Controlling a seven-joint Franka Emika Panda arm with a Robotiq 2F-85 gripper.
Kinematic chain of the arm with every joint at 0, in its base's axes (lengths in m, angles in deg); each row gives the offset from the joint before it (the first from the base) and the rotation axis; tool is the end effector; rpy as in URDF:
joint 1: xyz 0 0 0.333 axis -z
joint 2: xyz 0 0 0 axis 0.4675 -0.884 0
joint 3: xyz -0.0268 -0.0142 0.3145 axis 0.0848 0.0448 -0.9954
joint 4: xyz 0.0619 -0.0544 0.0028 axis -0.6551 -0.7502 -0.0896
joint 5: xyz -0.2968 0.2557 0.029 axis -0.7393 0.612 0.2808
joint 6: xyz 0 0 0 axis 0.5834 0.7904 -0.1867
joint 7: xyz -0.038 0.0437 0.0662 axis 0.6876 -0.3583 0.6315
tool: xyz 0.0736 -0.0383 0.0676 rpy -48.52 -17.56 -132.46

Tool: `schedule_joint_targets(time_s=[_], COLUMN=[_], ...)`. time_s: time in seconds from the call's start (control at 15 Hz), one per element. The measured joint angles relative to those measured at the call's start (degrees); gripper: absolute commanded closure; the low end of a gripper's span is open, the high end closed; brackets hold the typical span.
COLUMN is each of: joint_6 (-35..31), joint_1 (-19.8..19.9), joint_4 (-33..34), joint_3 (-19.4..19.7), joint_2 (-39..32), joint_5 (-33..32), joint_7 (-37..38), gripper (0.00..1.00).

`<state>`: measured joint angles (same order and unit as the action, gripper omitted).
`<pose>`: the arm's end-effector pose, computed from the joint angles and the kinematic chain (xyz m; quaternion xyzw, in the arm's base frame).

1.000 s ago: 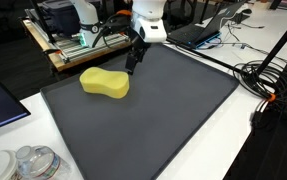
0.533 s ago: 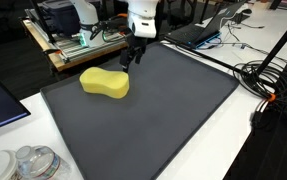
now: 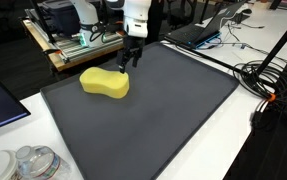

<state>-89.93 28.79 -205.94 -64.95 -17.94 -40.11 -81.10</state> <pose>0.5133 -0.0403 0.2402 0.9845 0.1283 -0.0079 0.1196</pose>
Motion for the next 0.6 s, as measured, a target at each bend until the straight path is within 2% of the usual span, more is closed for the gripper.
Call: schedule_joint_targets(time_s=[0.33,0.6], joint_6=[-0.09,-1.12], joint_1=[-0.14,-3.27], joint_4=[0.36,3.08], joint_3=[0.16,2.61], joint_2=[-0.34,-3.97], joint_5=[-0.97,-11.12], joint_7=[0.70,12.21], gripper=[0.00,0.00])
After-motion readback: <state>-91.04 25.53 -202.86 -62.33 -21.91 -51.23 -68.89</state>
